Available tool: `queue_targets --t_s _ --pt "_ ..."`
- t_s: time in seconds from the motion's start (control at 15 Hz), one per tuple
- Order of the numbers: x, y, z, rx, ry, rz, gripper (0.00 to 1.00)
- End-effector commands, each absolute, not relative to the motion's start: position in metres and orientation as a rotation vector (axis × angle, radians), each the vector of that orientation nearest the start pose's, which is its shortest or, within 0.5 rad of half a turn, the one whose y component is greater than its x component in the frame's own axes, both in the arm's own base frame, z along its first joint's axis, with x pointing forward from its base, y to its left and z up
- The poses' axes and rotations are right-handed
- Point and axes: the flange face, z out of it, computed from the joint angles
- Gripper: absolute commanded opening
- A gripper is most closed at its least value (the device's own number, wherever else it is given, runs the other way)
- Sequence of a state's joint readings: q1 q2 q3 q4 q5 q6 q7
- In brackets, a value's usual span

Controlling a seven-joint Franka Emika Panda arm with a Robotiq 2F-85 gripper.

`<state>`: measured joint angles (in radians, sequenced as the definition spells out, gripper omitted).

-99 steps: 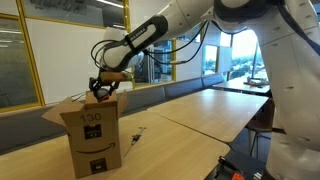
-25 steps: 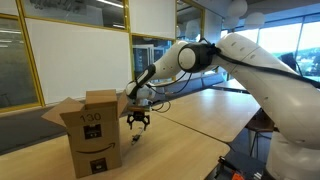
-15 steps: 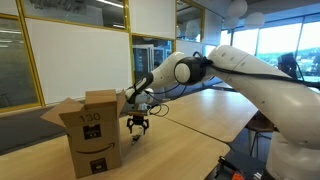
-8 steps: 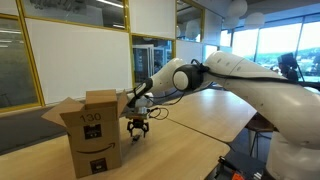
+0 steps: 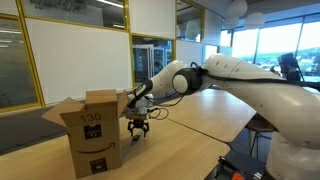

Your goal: Put the objects on the table in the box

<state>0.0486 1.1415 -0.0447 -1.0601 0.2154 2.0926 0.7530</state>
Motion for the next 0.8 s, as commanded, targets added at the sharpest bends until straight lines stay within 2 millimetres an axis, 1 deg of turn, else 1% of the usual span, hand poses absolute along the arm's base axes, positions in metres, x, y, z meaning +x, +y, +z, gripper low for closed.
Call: queue_targets --t_s 0.0,0.53,0.6,0.67,0.73 --pt "0.7644 0.0225 0.1158 -2.799 1.278 0.205 1.0" --pt "0.7624 0.0199 0.1085 -2.82 1.288 0.209 1.0" --pt "0.7623 0.0199 0.108 -2.821 1.287 0.21 0.91" --pt "0.7621 0.02 0.1072 -2.824 1.286 0.212 0.73" --pt "0.7623 0.0202 0.1071 -2.825 1.285 0.212 0.66"
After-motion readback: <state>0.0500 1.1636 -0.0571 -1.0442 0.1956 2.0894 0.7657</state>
